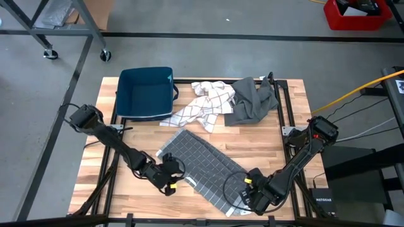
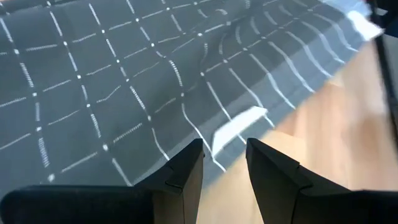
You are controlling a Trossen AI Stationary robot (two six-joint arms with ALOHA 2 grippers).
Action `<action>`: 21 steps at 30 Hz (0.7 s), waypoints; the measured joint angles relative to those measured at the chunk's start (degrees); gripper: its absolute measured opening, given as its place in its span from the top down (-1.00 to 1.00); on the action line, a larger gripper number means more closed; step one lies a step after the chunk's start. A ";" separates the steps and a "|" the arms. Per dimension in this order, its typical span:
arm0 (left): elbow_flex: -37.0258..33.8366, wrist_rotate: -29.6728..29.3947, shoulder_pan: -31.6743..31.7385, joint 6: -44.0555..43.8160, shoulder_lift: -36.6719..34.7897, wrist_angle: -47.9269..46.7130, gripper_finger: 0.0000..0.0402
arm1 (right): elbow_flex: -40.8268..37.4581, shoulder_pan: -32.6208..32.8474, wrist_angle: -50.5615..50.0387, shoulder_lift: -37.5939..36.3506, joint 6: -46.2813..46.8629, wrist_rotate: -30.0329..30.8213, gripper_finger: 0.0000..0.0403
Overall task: Fold towel
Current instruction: Fold the gray patterned towel
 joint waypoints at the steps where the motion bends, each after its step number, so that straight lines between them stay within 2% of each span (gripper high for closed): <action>1: 0.00 -0.02 0.30 0.00 1.04 0.81 0.43 | 0.00 0.00 -0.31 0.00 -0.42 -1.45 -0.14; 5: 0.00 -0.07 1.64 -3.28 4.40 1.44 0.43 | 0.00 0.01 -0.92 -0.01 -2.41 -2.19 -0.12; 11: 0.13 -0.52 3.60 -6.91 8.61 1.79 0.43 | 0.00 0.00 -0.41 0.18 -4.11 2.35 -0.04; 16: 0.23 -0.47 4.31 -7.39 8.52 -0.22 0.43 | -0.08 0.00 8.20 1.32 -4.53 4.29 0.03; 21: 0.22 -0.58 4.34 -7.40 6.19 -11.98 0.43 | -0.13 0.00 19.32 4.53 -5.47 4.23 0.08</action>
